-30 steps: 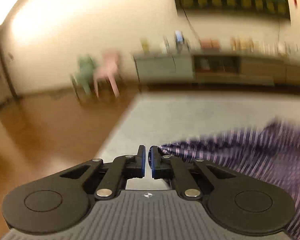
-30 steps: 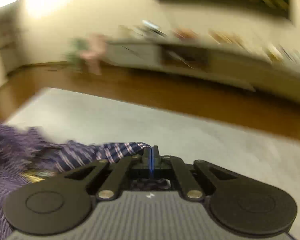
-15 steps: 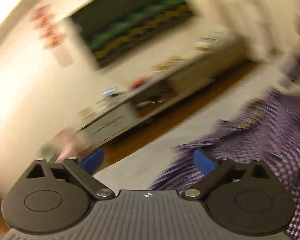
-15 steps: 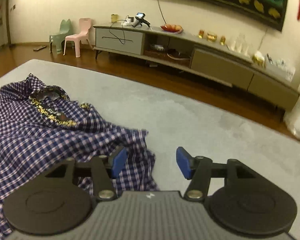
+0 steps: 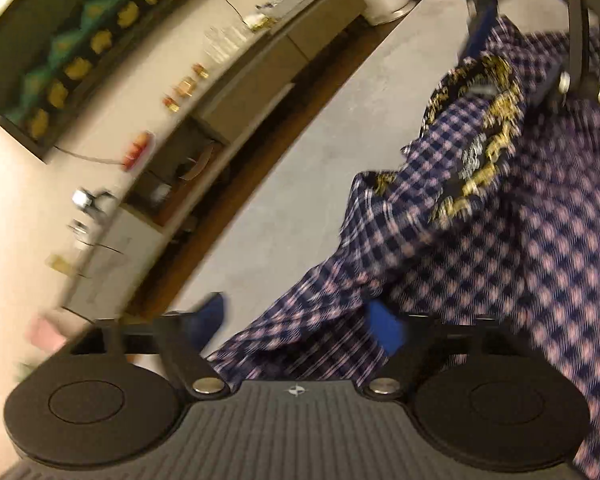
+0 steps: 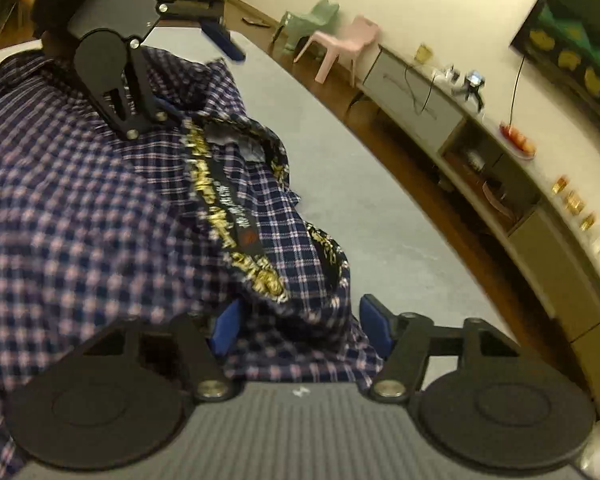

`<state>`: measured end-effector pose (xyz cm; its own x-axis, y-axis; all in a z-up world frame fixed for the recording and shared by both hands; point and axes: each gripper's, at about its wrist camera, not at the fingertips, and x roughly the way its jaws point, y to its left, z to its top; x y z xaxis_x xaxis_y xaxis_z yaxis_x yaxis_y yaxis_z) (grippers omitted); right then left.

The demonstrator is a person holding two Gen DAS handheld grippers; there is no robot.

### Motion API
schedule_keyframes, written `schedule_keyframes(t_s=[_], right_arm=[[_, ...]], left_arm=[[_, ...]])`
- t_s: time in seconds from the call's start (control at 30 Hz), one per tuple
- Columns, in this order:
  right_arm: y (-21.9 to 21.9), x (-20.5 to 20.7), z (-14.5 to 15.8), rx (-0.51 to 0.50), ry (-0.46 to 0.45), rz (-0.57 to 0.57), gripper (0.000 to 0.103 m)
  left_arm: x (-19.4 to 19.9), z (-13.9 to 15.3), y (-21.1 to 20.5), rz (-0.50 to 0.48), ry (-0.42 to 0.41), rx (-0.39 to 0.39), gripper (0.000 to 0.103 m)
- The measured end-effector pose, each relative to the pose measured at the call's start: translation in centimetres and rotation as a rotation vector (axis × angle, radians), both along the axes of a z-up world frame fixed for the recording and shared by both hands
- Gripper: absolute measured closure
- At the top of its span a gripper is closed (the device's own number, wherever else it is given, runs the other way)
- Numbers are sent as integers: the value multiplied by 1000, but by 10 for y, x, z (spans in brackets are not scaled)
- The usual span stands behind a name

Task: Fold clothes

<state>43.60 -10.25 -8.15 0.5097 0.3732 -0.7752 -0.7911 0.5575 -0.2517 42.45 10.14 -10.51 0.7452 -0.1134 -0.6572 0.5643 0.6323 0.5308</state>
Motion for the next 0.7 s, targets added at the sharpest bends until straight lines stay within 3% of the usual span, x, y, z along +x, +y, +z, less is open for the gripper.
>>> schedule_keyframes(t_s=[0.03, 0.13, 0.17, 0.23, 0.3, 0.37, 0.43, 0.47, 0.5, 0.57, 0.7], right_arm=[[-6, 11, 9, 51, 44, -20, 89], [-28, 43, 40, 237, 135, -93, 93], [-33, 57, 45, 278, 129, -155, 93], [-41, 87, 50, 348, 112, -293, 90], [-43, 106, 41, 333, 61, -464, 50], [-52, 110, 36, 358, 64, -578, 53], [-78, 92, 44, 445, 99, -609, 52], [-90, 79, 49, 456, 99, -607, 51], [-101, 64, 50, 431, 83, -604, 48], [-121, 32, 45, 358, 75, -600, 43], [-142, -20, 12, 193, 188, -566, 43]], left_arm=[[7, 2, 2, 2, 38, -36, 90], [40, 29, 20, 100, 38, -249, 92], [55, 37, 28, 170, 31, -324, 92], [97, 37, 44, 421, 38, -420, 88], [128, 25, 51, 636, 69, -387, 81], [131, 20, 56, 681, 101, -397, 81], [109, 27, 60, 619, 94, -429, 76], [90, 30, 62, 575, 85, -430, 62], [71, 32, 66, 546, 67, -421, 42], [35, 32, 76, 511, 31, -393, 24], [12, 11, 112, 617, 92, -356, 22]])
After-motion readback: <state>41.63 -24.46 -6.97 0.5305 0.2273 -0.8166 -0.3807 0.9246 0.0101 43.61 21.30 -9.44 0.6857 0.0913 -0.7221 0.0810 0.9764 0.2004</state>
